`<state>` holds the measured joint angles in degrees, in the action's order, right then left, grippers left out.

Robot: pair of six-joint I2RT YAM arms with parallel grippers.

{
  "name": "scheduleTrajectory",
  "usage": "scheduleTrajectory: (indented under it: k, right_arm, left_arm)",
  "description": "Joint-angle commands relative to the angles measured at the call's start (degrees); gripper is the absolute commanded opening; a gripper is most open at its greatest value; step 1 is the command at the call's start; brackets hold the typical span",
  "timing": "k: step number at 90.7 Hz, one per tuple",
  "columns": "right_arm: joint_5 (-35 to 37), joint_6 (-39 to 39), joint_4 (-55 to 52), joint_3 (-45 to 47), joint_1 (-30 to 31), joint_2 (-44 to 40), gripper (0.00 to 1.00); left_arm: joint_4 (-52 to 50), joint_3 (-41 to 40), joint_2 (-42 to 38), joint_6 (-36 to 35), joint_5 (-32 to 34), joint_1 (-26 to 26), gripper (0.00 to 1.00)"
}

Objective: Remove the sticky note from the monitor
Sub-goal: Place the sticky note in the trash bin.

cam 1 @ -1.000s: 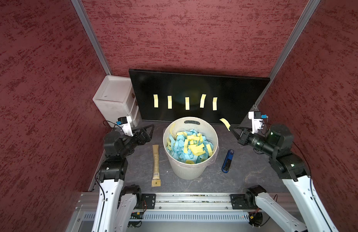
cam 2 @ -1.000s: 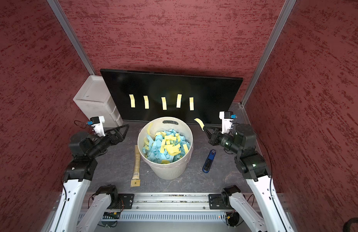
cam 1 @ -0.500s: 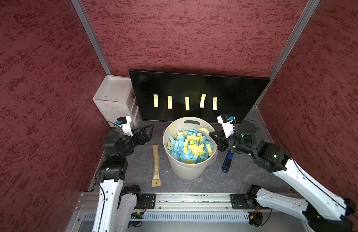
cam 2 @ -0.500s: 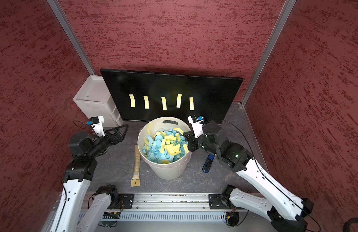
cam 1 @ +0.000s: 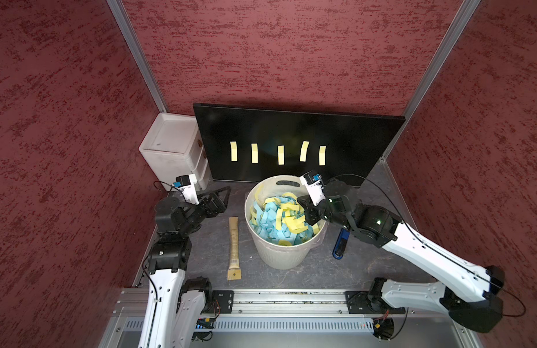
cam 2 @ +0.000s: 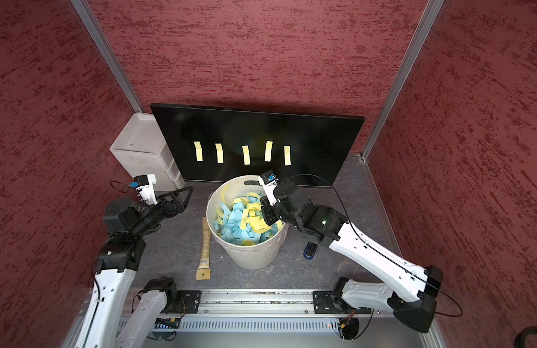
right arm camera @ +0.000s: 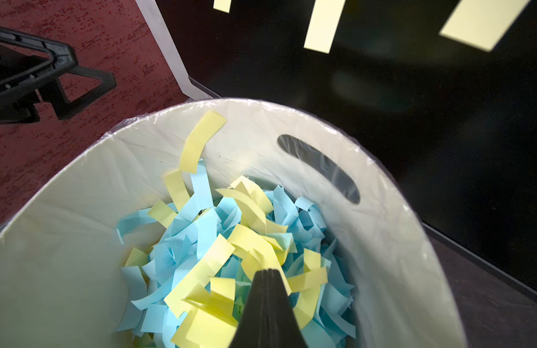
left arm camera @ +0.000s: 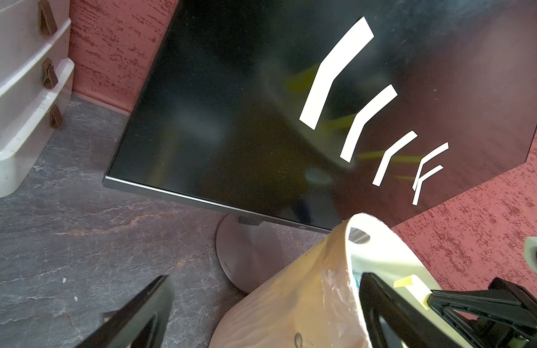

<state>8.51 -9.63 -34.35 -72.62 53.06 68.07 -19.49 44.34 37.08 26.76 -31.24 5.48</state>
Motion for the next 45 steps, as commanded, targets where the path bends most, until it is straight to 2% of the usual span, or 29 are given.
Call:
scheduleTrajectory:
  k: [1,30,45]
  right_arm:
    - [1.89,1.41,2.76,-2.33,0.47,-0.06,0.09]
    - [2.89,1.45,3.67,-1.92,0.44,-0.57,0.32]
    - [4.06,1.65,4.13,-1.76,0.47,-1.46,0.36]
  left_arm:
    - [0.60,-0.48,-0.62,0.04,-0.57,0.50,1.00]
    - [0.65,-0.48,-0.91,0.05,-0.75,0.61,1.00]
    - [0.66,-0.48,-0.94,0.04,-0.76,0.66,1.00]
